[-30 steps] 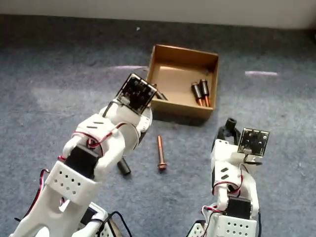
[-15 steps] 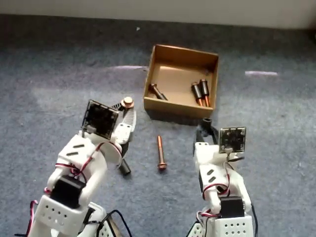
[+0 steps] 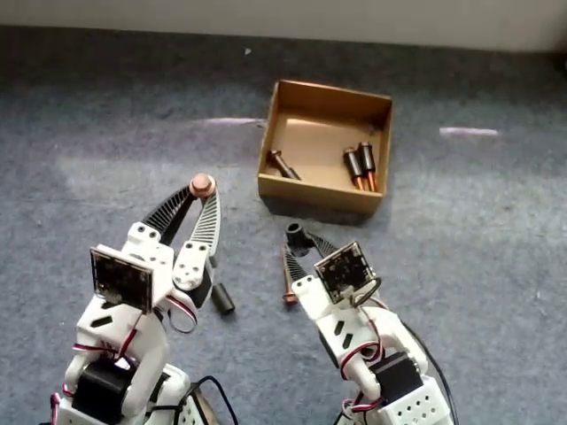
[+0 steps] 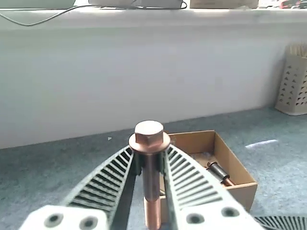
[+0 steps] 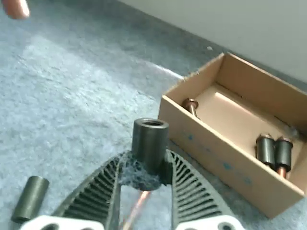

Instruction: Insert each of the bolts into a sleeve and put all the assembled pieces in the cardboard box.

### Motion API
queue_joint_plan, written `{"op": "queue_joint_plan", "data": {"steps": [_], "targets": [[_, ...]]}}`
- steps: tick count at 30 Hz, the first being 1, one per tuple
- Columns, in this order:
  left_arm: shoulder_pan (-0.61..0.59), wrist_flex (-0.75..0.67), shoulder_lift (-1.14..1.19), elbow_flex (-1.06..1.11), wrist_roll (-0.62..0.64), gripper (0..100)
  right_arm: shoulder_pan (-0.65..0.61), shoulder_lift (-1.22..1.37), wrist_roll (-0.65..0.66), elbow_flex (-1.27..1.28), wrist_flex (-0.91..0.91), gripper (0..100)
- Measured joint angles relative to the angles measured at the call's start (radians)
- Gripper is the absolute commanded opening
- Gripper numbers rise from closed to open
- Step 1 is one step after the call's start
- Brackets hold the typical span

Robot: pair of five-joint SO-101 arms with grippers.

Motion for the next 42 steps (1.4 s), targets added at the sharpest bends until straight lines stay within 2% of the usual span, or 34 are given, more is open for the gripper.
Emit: {"op": "queue_joint_plan", "data": {"steps": [5, 12, 15, 22, 28, 33, 42], "targets": [[0.069, -0.101, -0.009, 0.068, 0.003, 1, -0.068, 0.000, 0.000, 0.000, -0.104, 0.5], [0.155, -0.230, -0.009, 0.081, 0.008, 1, -0.124, 0.000, -0.091, 0.000, -0.114, 0.5], [0.169, -0.279, -0.009, 0.081, 0.064, 1, -0.129, 0.000, -0.101, 0.000, -0.114, 0.5], [0.172, -0.296, -0.009, 0.112, 0.135, 1, -0.129, 0.000, -0.104, 0.000, -0.152, 0.5], [0.180, -0.296, -0.009, 0.140, 0.147, 1, -0.129, 0.000, -0.101, 0.000, -0.245, 0.5], [0.184, -0.298, -0.020, 0.138, 0.147, 1, -0.129, 0.002, -0.034, 0.000, -0.311, 0.5], [0.206, -0.284, -0.023, 0.137, 0.152, 1, -0.129, 0.003, -0.017, 0.000, -0.322, 0.5]]}}
